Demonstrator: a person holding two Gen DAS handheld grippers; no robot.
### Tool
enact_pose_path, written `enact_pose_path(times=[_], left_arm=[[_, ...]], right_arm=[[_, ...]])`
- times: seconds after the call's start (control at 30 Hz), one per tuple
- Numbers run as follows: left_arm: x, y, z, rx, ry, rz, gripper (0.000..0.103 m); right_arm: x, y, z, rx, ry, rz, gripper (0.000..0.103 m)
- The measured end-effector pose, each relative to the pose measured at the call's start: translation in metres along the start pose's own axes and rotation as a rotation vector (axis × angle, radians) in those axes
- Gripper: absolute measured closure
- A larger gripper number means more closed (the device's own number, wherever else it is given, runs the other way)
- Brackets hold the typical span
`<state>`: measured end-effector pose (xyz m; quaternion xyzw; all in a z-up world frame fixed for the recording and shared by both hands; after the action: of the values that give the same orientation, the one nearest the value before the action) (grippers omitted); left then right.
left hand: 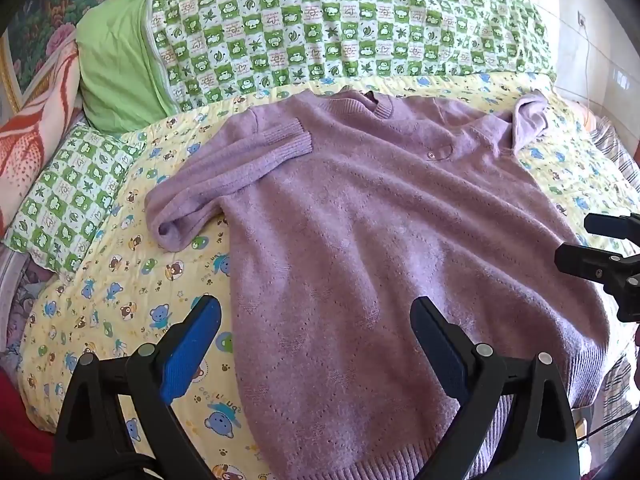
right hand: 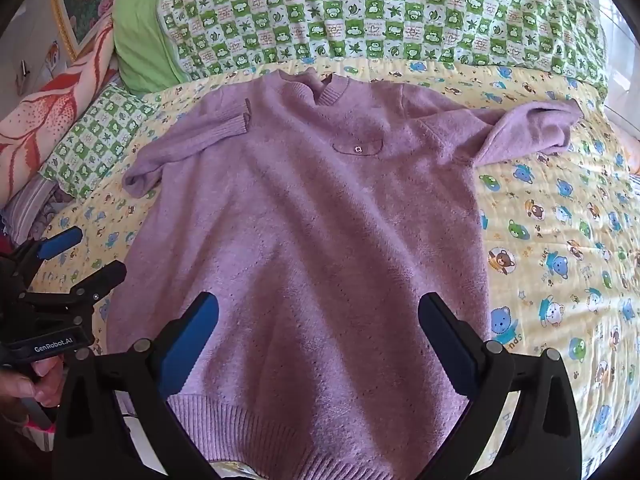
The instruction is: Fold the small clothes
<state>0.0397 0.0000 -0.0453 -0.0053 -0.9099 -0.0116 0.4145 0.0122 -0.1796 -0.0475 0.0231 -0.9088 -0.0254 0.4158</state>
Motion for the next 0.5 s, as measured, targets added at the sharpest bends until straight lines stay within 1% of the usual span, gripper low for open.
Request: enact_pose_path(times=[0.13,0.43,0.5], left_arm=[[-0.0011,-0.0003,-0.0001,0.0,-0.01,0.001,0.007],[-0.0009,0.0018,0.0037,-0.006,0.011,-0.003,0.007],[-0.0003,0.0004,0.0052,-0.004,0.017,-0.003,0.007]], right_arm=[[-0.0006,0.0009,0.0014,-0.002,0.003,-0.001,0.003],[0.0065,0.0031,-0.005,-0.011,0.009,-0.001,0.003],[0.0,0.0008,0.0012,-0.002,-0.004,0.003,0.003]])
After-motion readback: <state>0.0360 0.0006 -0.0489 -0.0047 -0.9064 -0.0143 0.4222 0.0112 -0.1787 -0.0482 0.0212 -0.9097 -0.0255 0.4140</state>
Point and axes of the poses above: each gripper's, at about its wrist camera, not at the fingertips, and x roughly against the way its jaws point, y to its left, z to its underside, the point moved 6 cm from there along -x, roughly the way its jaws point, and after that the axes turned 11 degrees about x, right-handed, at the moved point
